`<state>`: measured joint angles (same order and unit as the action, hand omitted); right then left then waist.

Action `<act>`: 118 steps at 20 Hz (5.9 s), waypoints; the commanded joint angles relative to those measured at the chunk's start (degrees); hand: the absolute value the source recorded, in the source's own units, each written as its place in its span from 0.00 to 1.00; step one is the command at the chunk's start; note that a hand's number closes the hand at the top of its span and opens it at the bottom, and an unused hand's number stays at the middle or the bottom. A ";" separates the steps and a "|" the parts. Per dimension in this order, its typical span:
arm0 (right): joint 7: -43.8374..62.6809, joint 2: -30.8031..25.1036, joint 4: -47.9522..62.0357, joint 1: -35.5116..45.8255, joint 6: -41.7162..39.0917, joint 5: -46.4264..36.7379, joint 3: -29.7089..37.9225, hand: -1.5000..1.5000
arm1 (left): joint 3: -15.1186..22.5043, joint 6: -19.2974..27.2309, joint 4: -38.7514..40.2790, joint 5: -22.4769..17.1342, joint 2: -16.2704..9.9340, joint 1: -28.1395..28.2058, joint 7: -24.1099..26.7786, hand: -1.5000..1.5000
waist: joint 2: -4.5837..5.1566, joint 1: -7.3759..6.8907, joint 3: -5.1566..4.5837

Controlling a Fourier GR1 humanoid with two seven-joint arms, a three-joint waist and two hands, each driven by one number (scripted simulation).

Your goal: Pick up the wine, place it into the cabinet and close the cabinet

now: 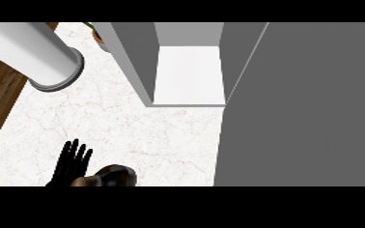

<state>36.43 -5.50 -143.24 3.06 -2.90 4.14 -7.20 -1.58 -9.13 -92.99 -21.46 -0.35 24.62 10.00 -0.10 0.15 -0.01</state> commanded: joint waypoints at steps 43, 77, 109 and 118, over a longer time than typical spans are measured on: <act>2.87 0.34 -4.06 1.94 -1.88 4.93 4.24 0.00 | -3.72 -5.21 29.51 7.61 -11.55 -25.04 24.81 1.00 | 0.12 0.36 -0.03; 1.31 2.28 -3.66 -1.35 -2.63 3.73 3.02 0.00 | 16.89 16.44 -12.01 12.75 0.26 -34.11 -11.01 1.00 | 0.06 0.28 0.03; 4.90 2.23 -5.16 1.03 -3.47 3.51 2.89 0.00 | 29.39 46.70 9.23 4.70 0.34 -57.12 -6.38 1.00 | 0.12 0.66 -0.01; 4.85 1.62 -6.67 -0.51 -4.18 5.92 4.84 0.00 | 29.48 44.15 12.21 4.86 -0.23 -52.97 -0.69 1.00 | 0.01 0.17 0.00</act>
<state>37.55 -3.63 -142.67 3.63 -7.64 5.61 -2.98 27.78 37.25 -80.87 -18.03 -0.13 -30.63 9.03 -0.02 0.74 0.00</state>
